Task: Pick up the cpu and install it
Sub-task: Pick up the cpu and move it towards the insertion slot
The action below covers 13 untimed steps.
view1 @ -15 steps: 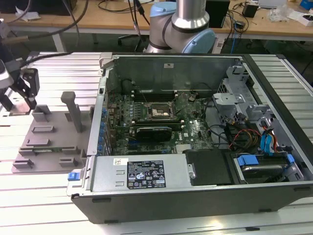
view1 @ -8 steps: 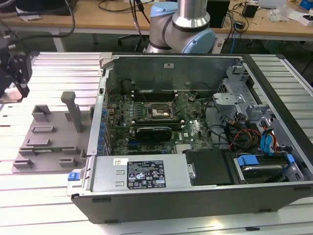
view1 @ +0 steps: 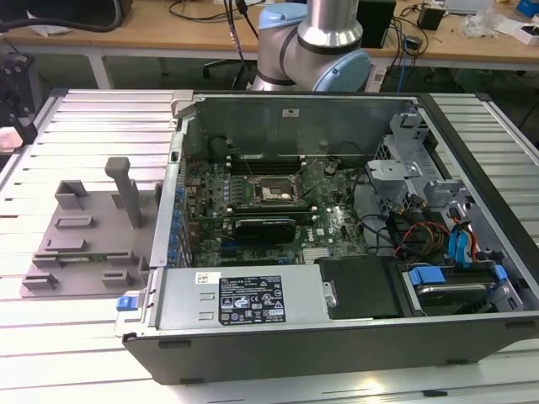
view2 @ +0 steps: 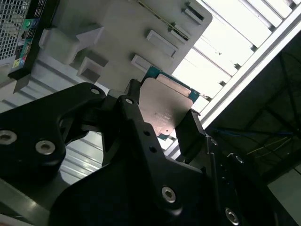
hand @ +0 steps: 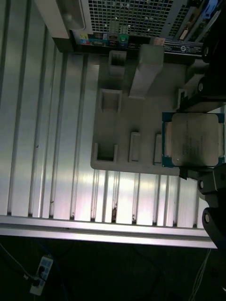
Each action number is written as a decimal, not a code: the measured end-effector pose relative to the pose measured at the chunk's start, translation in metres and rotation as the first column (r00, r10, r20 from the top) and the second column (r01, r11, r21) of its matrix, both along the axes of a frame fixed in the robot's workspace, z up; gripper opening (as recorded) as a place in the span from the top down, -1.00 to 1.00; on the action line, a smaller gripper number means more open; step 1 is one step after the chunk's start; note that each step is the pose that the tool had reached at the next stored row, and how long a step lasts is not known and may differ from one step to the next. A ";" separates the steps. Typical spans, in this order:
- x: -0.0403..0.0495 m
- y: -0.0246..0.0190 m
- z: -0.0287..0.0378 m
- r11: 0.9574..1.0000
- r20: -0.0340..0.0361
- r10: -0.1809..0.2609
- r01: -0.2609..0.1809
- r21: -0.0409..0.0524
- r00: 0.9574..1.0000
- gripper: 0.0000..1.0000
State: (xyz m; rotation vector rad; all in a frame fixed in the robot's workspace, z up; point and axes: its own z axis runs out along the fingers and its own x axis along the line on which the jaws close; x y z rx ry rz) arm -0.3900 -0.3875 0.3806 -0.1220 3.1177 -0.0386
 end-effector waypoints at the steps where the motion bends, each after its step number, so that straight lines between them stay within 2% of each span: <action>1: 0.0000 0.0000 0.0001 1.000 0.000 0.000 0.000 0.000 1.000 -0.09; 4: 0.0030 -0.0001 0.0002 1.000 0.000 0.000 0.000 0.000 1.000 -0.09; 8: 0.0356 0.0000 -0.0002 1.000 0.000 0.000 0.000 0.000 1.000 -0.09; 10: 0.0467 0.0000 -0.0004 1.000 -0.001 0.000 0.000 0.000 1.000 -0.09; 12: 0.0637 0.0000 -0.0007 1.000 -0.001 0.000 0.000 0.000 1.000 -0.09; 13: 0.0680 0.0000 -0.0007 1.000 -0.001 0.000 0.000 0.000 1.000 -0.09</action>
